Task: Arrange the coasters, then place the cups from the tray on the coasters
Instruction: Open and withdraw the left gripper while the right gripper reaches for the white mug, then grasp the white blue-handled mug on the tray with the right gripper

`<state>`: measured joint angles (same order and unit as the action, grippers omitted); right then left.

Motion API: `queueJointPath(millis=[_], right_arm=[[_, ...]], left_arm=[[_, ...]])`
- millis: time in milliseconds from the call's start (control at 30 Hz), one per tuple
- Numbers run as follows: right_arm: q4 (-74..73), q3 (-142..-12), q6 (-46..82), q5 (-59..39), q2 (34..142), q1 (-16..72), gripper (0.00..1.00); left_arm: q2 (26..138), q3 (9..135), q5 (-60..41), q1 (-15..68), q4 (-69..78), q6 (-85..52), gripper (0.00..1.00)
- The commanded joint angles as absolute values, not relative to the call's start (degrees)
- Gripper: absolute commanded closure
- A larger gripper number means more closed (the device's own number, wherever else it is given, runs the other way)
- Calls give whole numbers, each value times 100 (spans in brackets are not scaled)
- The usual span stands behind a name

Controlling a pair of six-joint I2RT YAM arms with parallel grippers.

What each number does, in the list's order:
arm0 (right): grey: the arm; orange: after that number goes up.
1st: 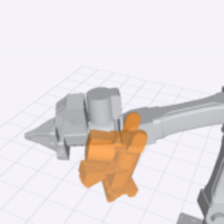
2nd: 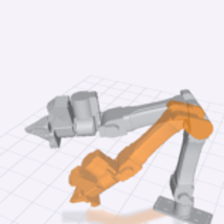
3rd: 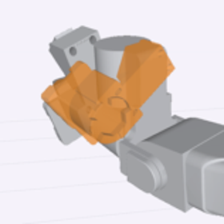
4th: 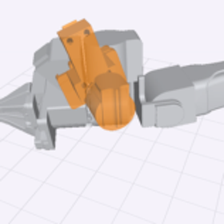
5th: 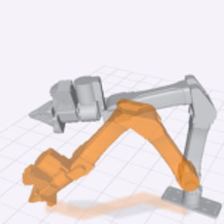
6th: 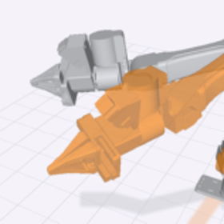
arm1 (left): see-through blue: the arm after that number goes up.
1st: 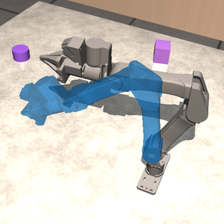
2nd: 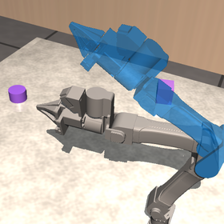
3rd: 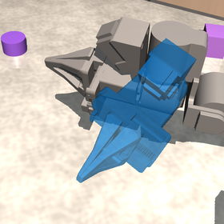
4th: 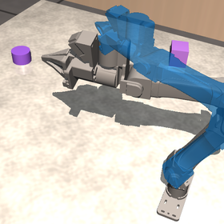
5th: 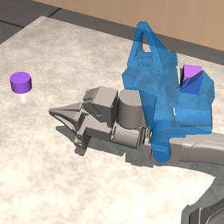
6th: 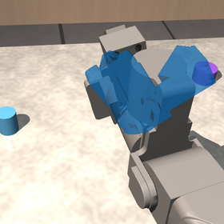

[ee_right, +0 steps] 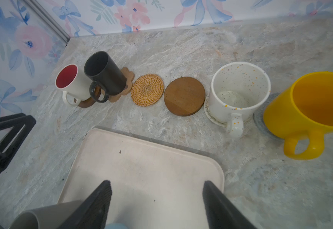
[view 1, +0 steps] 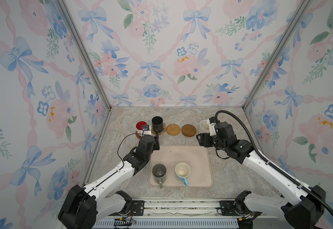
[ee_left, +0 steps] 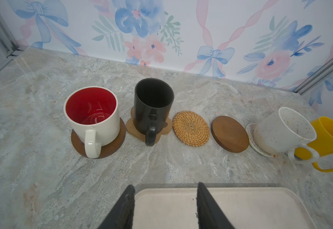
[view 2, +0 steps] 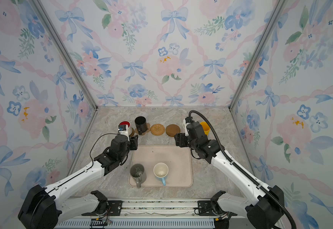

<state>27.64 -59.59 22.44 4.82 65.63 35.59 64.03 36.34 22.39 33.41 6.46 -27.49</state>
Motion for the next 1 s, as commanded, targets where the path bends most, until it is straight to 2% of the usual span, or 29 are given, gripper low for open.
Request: queueJointPath(millis=[0,233,567,967], right_arm=[[3834,-5815,2121,791,6224,3887,24],[4433,-5475,2555,935,6027,5033,25],[4119,-5221,3067,1045,6718,6591,25],[3459,-5010,3536,639,7342,7005,25]], left_arm=[[6359,3433,2408,3427,1262,-2656,52],[6783,3436,2472,3437,1386,-2451,48],[7038,3442,2266,3428,1635,-2432,46],[7113,3419,2215,3424,1742,-2425,45]])
